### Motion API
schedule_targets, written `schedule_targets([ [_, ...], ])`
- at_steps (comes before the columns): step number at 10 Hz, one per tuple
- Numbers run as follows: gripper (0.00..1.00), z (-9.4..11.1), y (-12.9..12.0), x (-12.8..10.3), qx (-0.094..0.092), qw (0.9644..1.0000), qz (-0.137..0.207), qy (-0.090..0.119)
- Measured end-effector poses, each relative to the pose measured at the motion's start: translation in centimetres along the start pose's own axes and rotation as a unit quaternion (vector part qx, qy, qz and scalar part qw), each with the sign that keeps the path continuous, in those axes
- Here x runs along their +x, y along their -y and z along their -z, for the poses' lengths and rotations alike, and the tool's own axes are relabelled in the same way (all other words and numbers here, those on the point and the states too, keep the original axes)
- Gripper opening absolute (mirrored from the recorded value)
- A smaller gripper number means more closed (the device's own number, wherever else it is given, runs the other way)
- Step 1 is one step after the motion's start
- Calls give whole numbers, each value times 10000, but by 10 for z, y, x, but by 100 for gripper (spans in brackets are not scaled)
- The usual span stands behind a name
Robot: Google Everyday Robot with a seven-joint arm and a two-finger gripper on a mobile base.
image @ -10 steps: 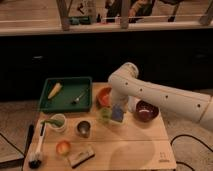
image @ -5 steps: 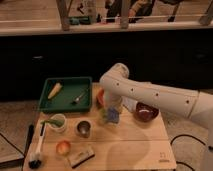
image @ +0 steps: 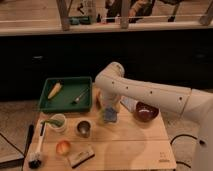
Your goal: Place sponge in plastic cup
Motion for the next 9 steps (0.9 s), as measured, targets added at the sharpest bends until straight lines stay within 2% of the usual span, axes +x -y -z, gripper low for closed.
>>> schedule_targets([
  [7, 0, -6, 19, 9, -98, 9999, 112, 83],
  [8, 2, -7, 20, 12, -122, 9998, 92, 106],
  [9, 10, -10, 21, 15, -156, 9998, 60, 128],
])
